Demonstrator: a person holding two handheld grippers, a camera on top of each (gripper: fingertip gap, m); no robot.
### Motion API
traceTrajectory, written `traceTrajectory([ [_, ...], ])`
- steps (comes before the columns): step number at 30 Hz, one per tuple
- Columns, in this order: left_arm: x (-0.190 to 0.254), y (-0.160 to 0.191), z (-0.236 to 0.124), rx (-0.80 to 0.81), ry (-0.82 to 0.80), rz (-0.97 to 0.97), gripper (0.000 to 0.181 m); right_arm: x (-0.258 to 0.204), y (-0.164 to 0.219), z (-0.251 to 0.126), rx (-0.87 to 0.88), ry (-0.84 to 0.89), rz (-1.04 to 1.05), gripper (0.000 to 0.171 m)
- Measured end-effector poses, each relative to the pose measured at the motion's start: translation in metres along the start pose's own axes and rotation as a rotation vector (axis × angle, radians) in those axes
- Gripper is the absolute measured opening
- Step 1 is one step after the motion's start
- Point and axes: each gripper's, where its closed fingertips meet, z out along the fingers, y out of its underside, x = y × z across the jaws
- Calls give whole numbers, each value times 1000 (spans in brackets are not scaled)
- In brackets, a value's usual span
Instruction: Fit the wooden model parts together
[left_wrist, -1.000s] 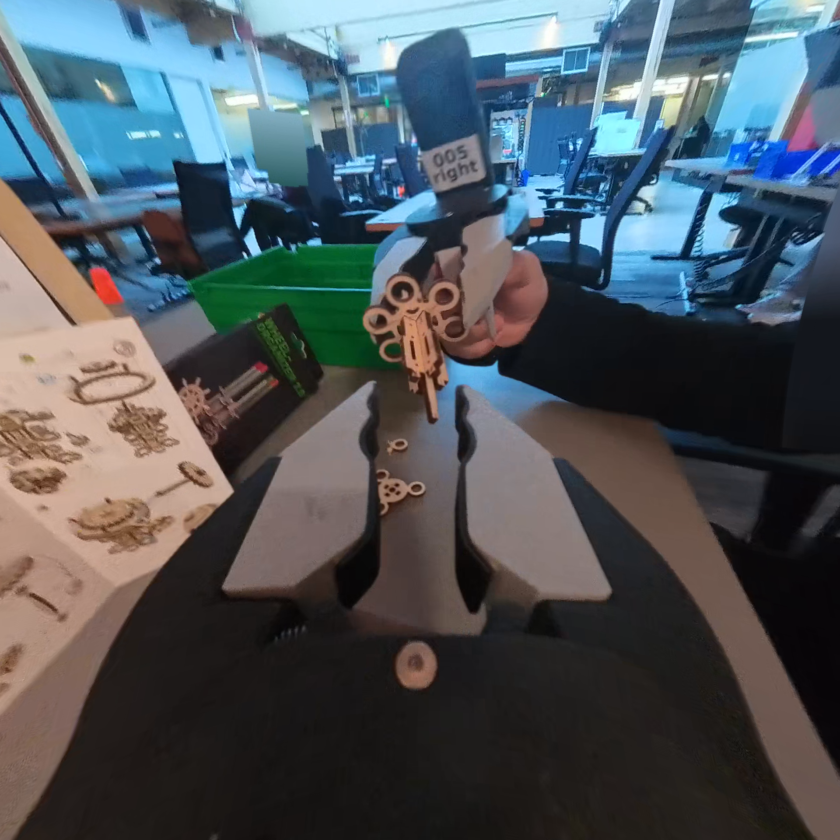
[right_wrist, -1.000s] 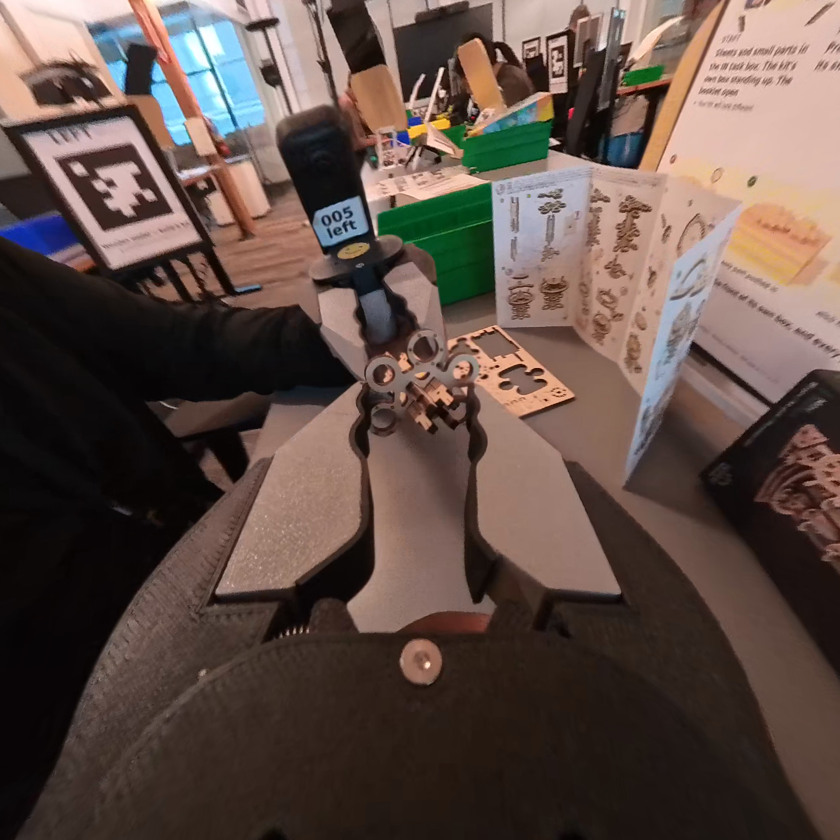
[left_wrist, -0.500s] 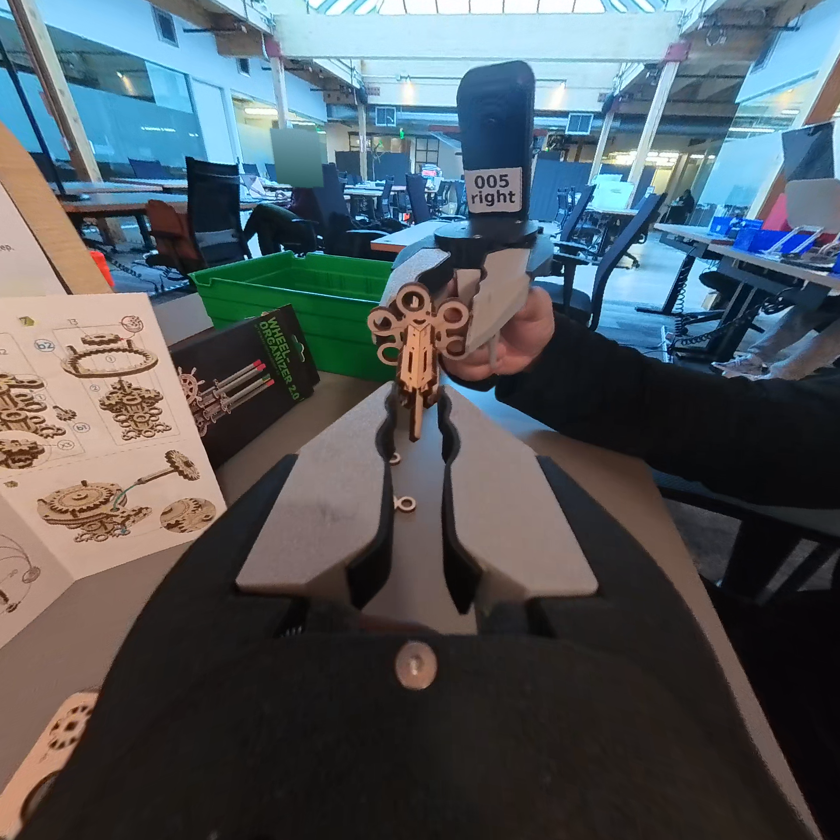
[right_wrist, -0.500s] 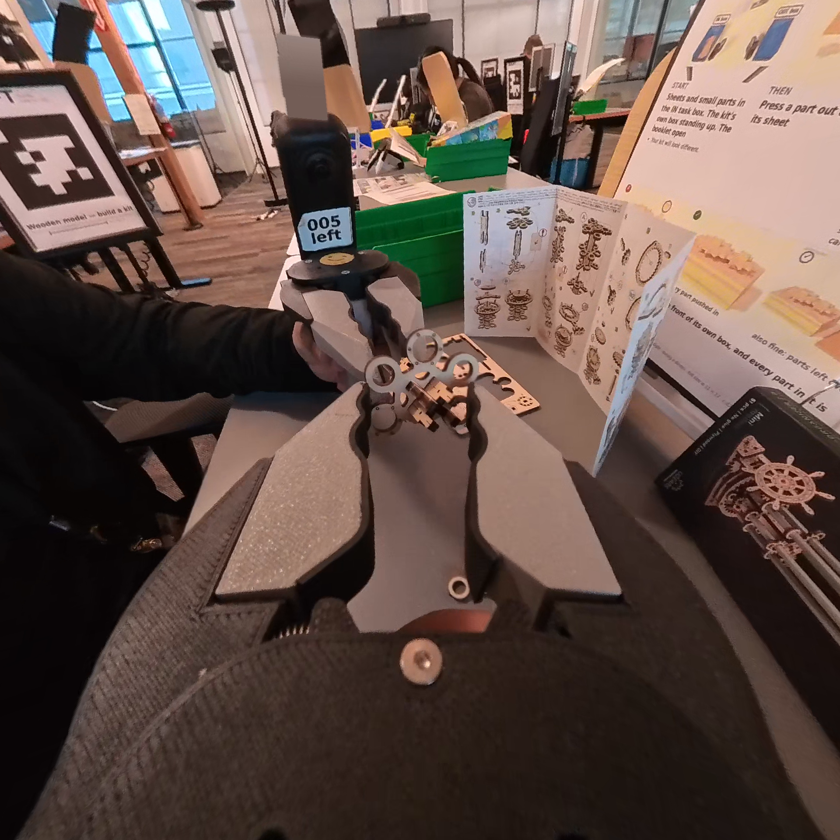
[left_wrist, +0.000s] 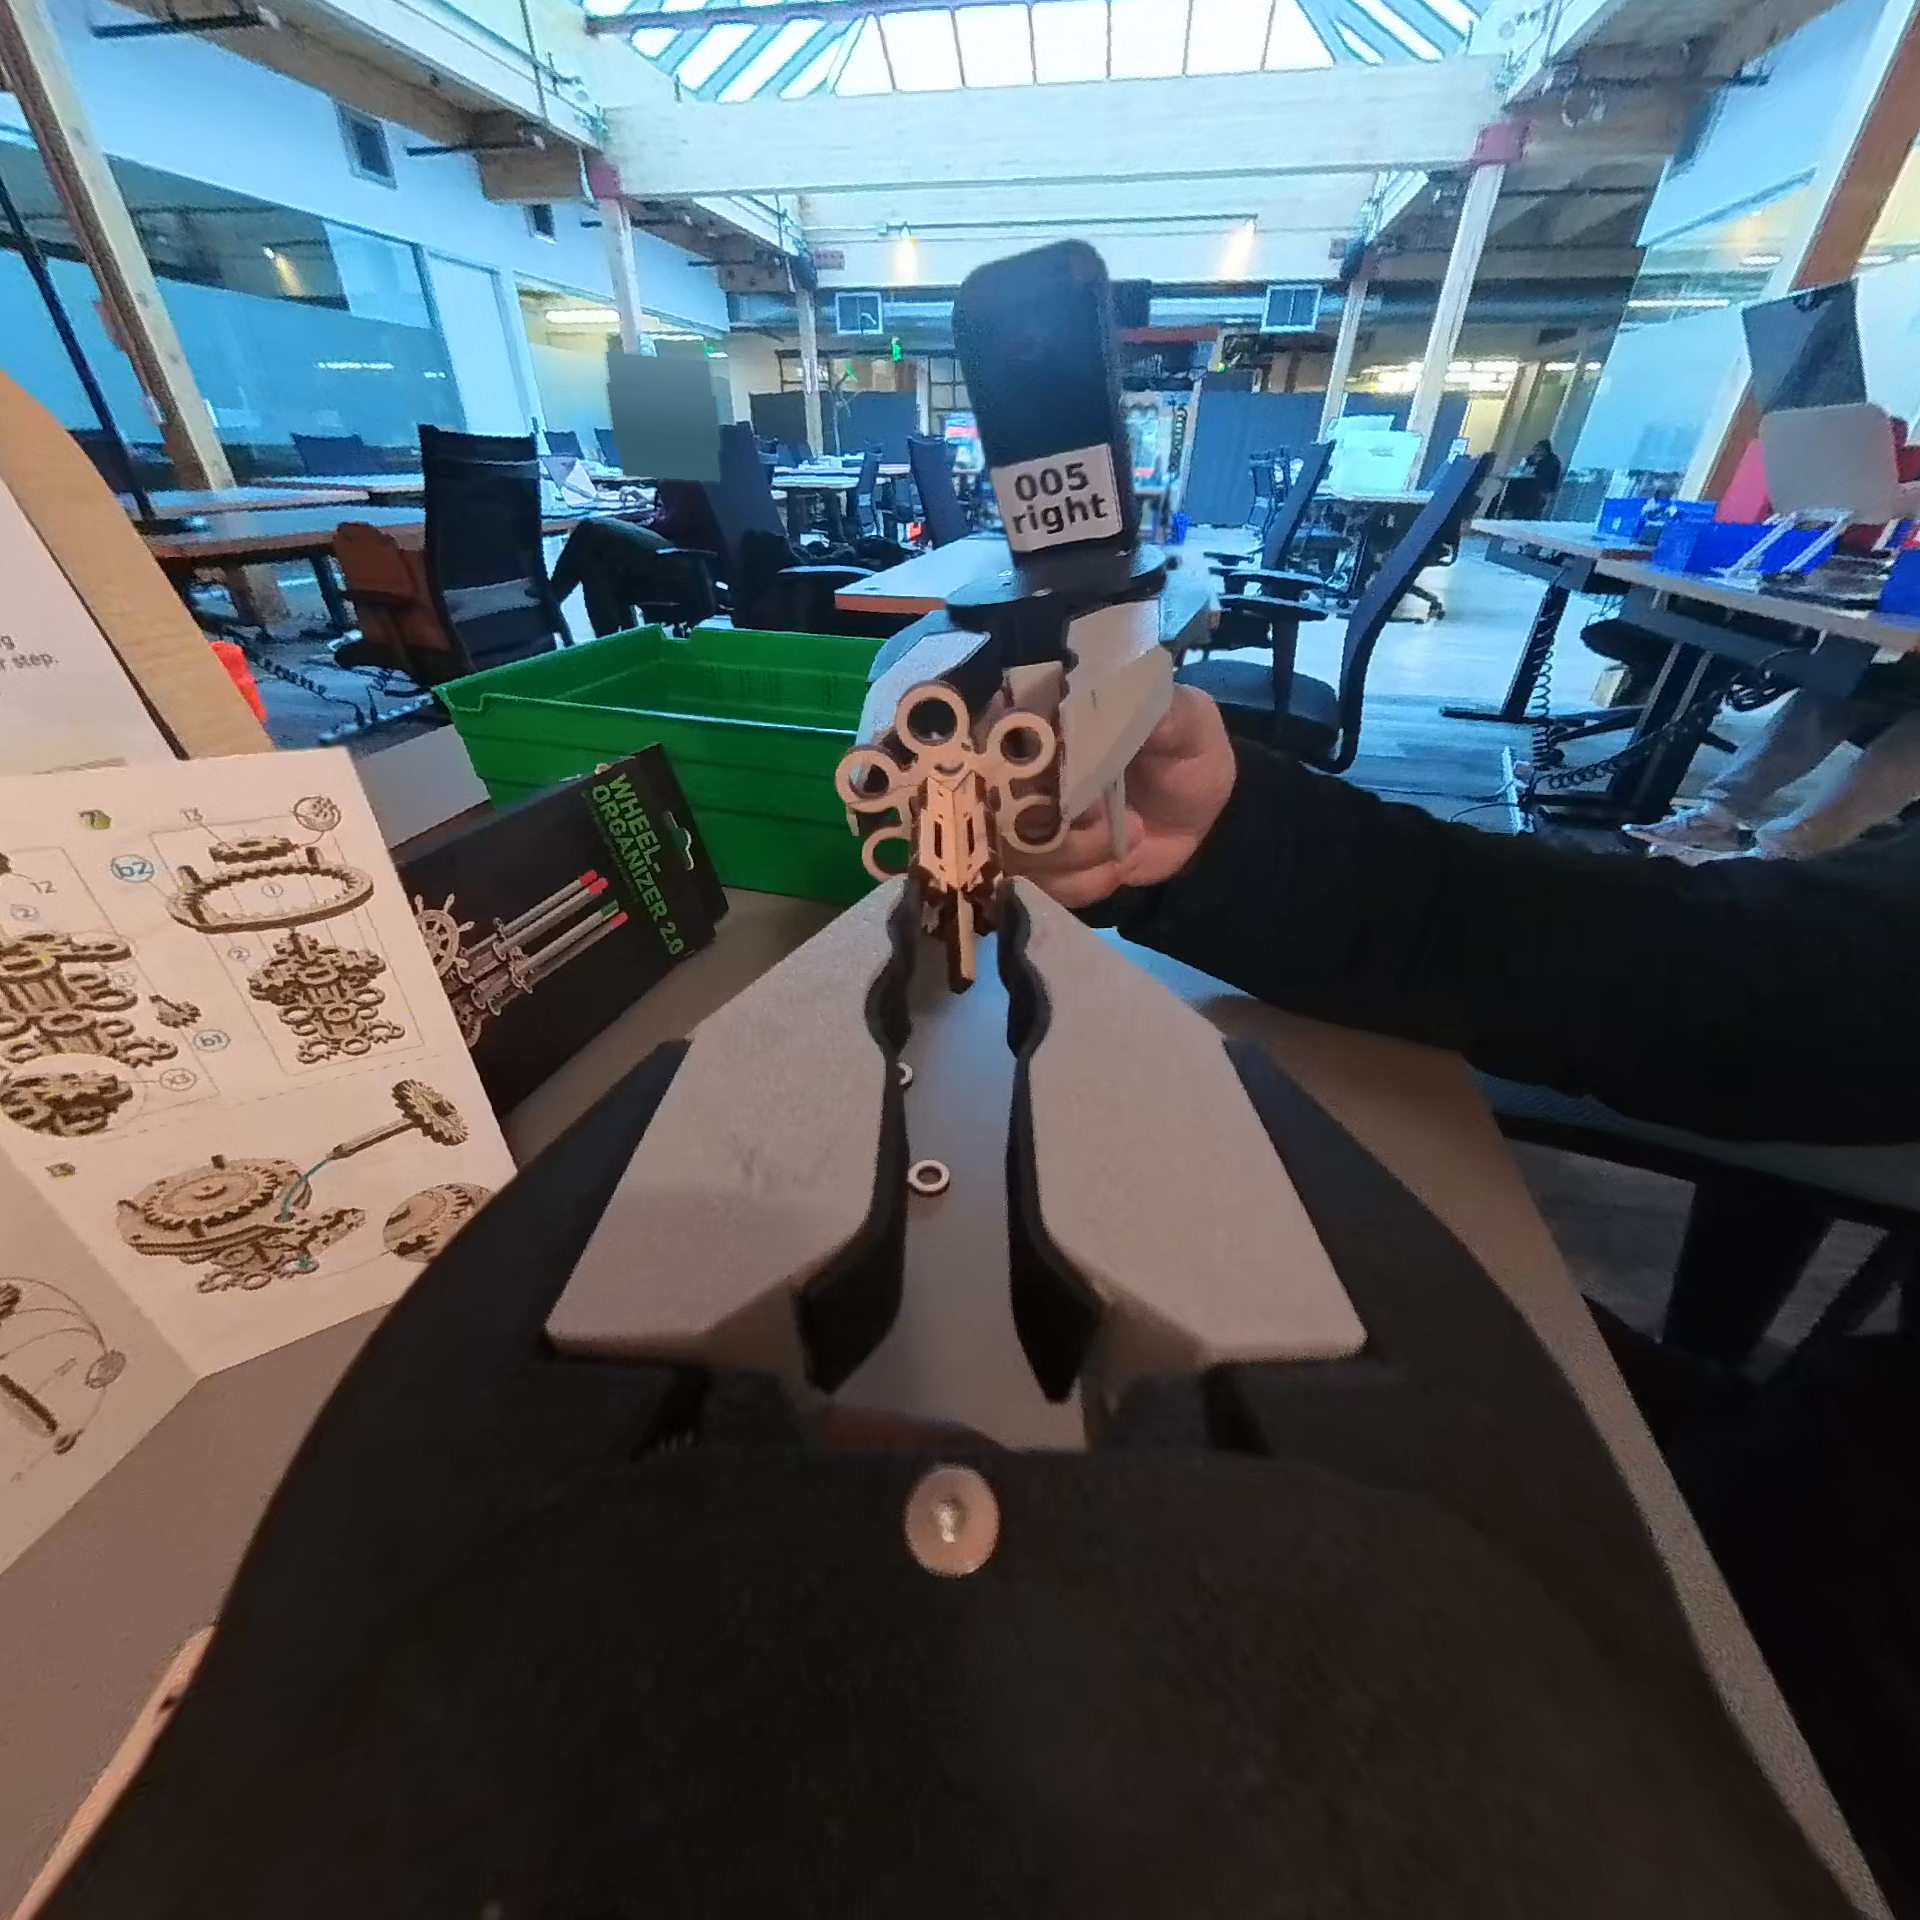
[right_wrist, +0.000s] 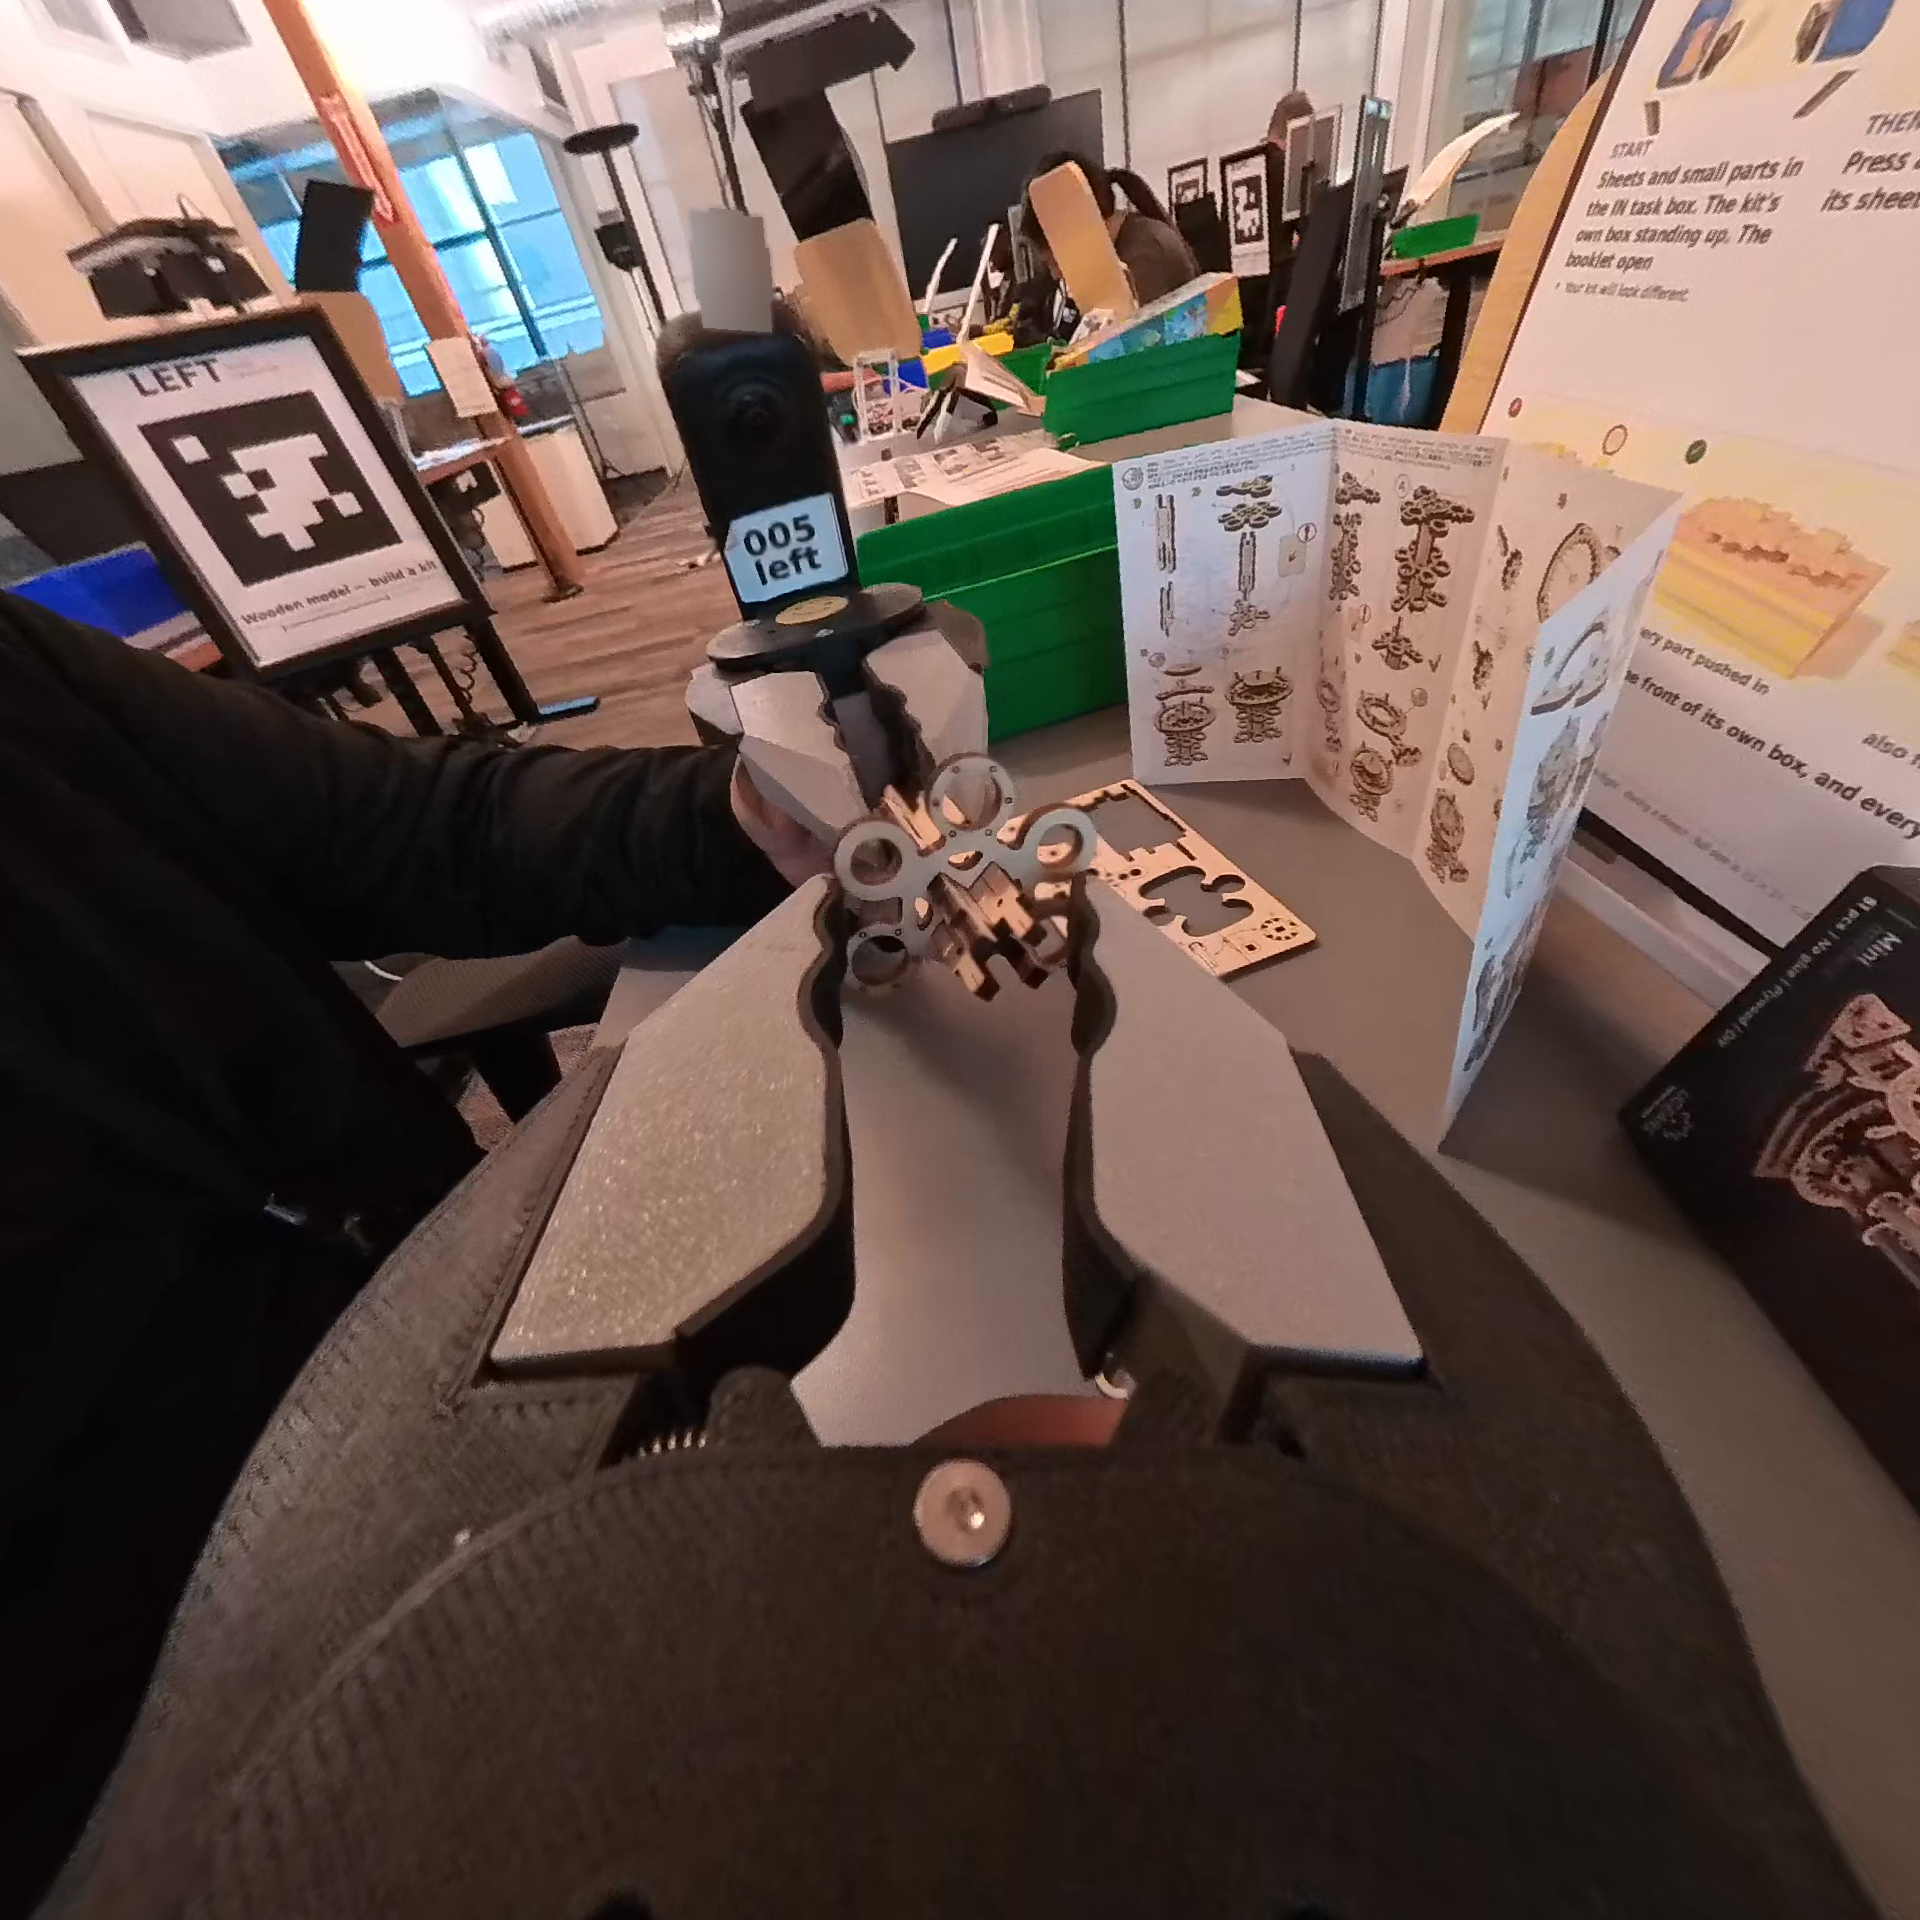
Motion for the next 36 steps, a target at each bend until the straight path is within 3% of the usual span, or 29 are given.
traceTrajectory([
  [17, 10, -6, 0, 49, 94, -126, 10, -13, -4, -10, 15, -55, -63, 27],
  [26, 16, 9, 10, -20, 62, -21, 15, -20, 10, 6, -60, -79, -73, 27],
  [28, 18, 5, 8, -13, 87, -37, 14, -22, 7, 4, -50, -93, -71, 23],
  [29, 20, 4, 7, -6, 106, -58, 14, -21, 6, 3, -43, -90, -64, 12],
  [36, 18, 6, 9, -16, 96, -63, 14, -16, 6, 1, -49, -72, -62, 12],
])
